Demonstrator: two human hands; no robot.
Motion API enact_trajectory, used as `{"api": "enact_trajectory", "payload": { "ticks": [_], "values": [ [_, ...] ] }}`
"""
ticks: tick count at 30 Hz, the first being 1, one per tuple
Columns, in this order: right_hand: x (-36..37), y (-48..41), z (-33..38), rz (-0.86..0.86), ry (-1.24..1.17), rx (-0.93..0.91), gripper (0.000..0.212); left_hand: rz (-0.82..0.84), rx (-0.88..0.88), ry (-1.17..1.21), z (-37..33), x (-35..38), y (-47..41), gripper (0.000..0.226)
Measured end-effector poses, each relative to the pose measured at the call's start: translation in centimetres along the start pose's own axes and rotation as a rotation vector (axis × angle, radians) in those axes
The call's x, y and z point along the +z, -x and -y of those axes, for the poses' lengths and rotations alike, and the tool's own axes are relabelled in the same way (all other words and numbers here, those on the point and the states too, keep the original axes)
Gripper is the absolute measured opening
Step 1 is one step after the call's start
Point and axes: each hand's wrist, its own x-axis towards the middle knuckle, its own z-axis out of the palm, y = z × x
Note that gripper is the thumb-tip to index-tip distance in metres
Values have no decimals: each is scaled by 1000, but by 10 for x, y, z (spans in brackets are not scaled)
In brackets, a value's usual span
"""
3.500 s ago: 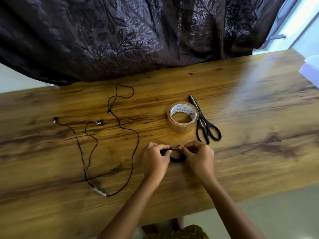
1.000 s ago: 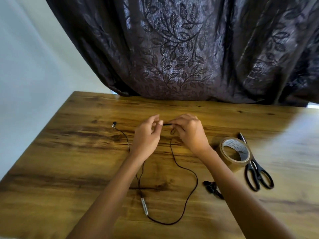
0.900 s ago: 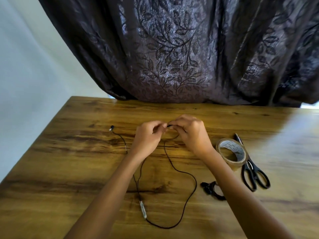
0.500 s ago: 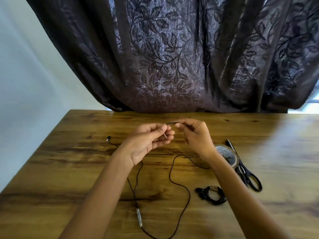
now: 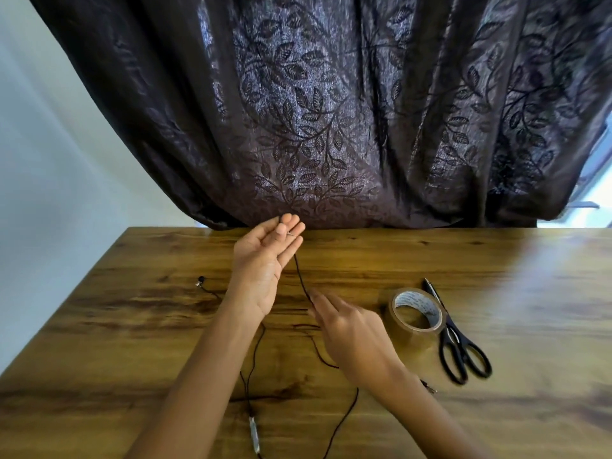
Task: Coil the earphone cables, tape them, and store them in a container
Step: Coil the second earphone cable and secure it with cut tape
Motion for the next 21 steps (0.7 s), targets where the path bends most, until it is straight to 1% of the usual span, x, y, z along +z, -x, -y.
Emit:
{"api": "enact_trajectory", "payload": {
  "ticks": [2,4,6,8,10,11,12,13,15,17,21],
  "values": [
    [-9,3,-1,-7,33,-31,27,-31,88,-146,3,-4,-1,15],
    [-23,1,-2,-78,36,-85,22,-59,132,-253,5,-7,-1,15],
    [-37,-3,-6,-174,16,-130,15,-49,137,-335,8,-8,1,17],
    [-50,-12,-9,-265,11,-143,14,5,146,-452,11,-6,6,15],
    [-60,-24,-11,-366,28,-119,11,97,167,-555,11,0,12,12],
    [-62,-31,-13,-412,8,-92,16,151,168,-587,11,3,14,12],
    [-63,-38,-15,-425,-81,-63,22,203,156,-606,10,6,17,13],
    [-65,-44,-17,-411,-221,-28,24,253,135,-613,10,8,19,15],
    [-66,-55,-24,-364,-473,37,19,330,103,-606,9,10,22,19],
    [-65,-63,-31,-356,-554,90,15,364,78,-558,6,12,24,23],
    [-62,-74,-43,-355,-639,149,14,418,-6,-376,-3,16,30,25]
  ]
}}
